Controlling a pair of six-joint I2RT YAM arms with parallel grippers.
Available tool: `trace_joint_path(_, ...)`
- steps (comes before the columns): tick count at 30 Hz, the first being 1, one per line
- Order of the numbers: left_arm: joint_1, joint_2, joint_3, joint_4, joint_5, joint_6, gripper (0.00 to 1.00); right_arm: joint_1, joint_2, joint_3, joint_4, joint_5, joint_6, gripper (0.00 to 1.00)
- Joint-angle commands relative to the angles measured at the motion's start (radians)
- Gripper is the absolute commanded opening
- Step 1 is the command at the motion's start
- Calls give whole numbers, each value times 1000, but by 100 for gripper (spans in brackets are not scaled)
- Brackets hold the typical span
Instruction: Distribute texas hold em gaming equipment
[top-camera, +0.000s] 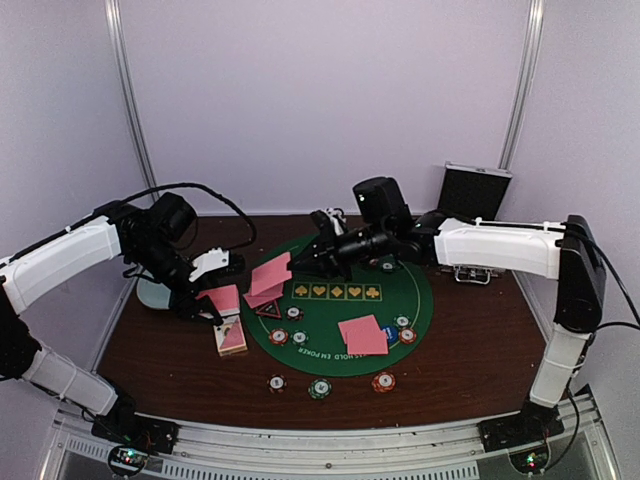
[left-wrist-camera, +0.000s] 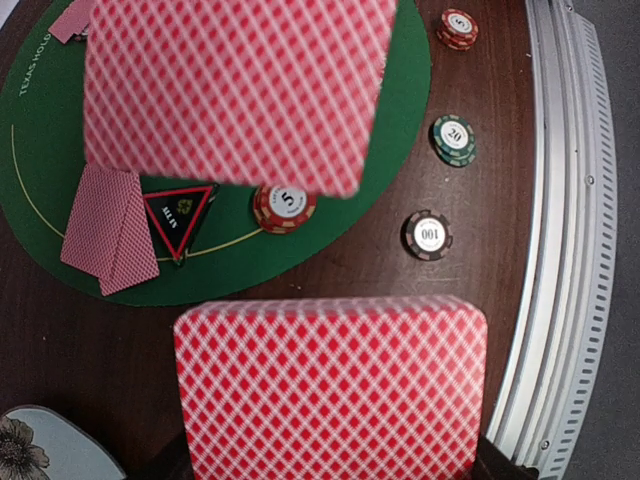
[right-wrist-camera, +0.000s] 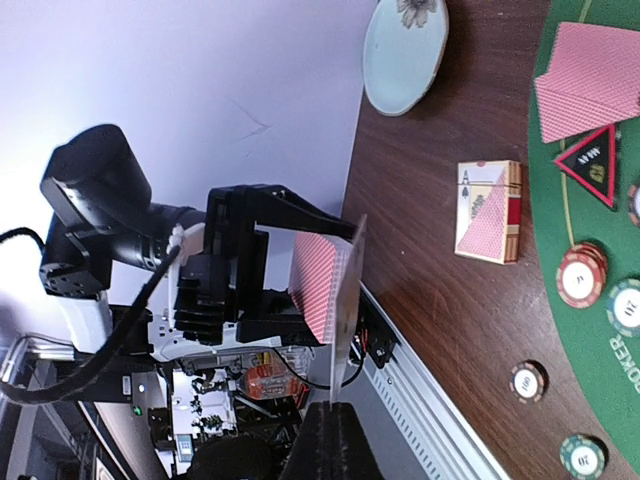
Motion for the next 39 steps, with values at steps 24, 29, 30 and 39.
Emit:
trace_joint_path(24, 9, -45, -29, 9, -77, -11, 0, -6, 242, 710, -1093, 1026, -1273, 0)
trace_joint_path(29, 9, -52, -25, 0, -58, -13, 0, 46, 296, 700, -993, 1220, -1438, 0)
trace_joint_path(30, 9, -51, -22, -5, -52, -13, 0, 56, 307, 700, -966, 1253, -1472, 0)
trace_joint_path(39, 9, -61, -23, -21, -41, -3, 0, 119, 423, 647, -667, 1448, -1740, 0)
